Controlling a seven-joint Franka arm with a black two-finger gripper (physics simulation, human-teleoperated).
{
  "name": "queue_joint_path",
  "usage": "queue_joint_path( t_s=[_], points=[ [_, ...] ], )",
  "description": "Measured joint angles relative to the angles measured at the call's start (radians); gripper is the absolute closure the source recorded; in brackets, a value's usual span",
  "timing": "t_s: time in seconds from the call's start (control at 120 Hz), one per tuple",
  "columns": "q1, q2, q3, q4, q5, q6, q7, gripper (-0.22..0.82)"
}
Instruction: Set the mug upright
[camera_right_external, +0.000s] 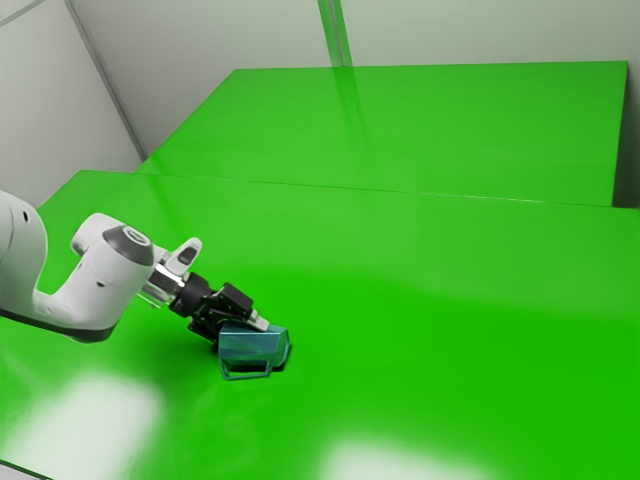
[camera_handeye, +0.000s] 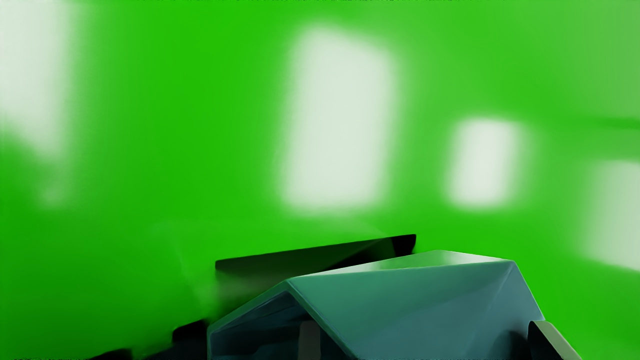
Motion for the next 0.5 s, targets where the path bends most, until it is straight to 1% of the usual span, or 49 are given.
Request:
queue_joint_path(
  t_s=[0.133,0.2,0.25,0.383,0.425,0.5],
  points=[
    [0.01,-0.009,-0.003,0.001,0.003,-0.001,0.002,0.53],
    [0.011,-0.015,-0.006,0.002,-0.004,-0.006,0.003,0.6],
    [0.014,-0.019,-0.011,0.002,-0.012,-0.01,0.004,0.63],
    [-0.008,-0.031,-0.009,0.005,-0.037,-0.026,0.009,0.66],
    [-0.022,-0.037,-0.003,0.007,-0.041,-0.031,0.009,0.7],
    [-0.044,-0.057,-0.001,0.014,-0.045,-0.039,0.006,0.73]
  ],
)
